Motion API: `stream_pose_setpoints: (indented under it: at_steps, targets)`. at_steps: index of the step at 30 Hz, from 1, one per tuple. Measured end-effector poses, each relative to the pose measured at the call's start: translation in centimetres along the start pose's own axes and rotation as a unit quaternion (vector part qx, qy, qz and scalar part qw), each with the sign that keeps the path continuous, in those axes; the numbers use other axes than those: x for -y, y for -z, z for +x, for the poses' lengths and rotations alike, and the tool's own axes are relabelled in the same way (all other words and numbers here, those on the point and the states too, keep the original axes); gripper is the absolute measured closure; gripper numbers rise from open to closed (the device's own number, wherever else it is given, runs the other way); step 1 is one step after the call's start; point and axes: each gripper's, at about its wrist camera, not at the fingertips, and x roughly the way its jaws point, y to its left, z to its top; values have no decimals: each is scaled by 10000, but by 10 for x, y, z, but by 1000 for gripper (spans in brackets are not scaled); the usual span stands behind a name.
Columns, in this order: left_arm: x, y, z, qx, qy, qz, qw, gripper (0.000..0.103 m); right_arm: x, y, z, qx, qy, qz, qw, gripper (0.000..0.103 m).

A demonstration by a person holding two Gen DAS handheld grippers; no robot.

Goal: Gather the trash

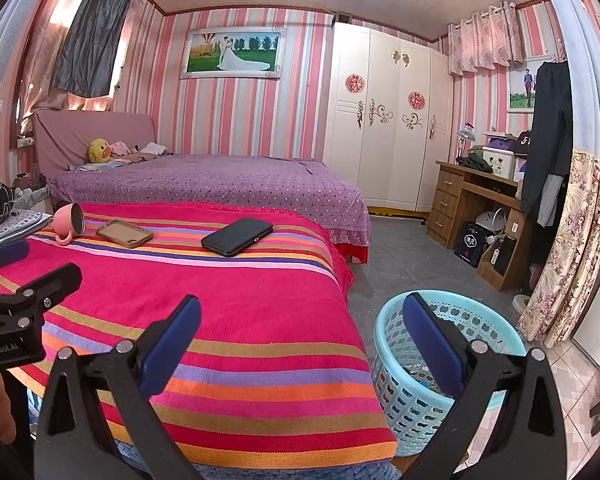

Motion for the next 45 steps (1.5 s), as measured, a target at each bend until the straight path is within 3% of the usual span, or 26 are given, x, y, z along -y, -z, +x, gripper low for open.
stream_pose_setpoints:
  at_steps: [45]
  targets:
    - [-9,-2,-1,25,-72,-158,9998,6,-3,-3,1,5,-22,-5,10000,5]
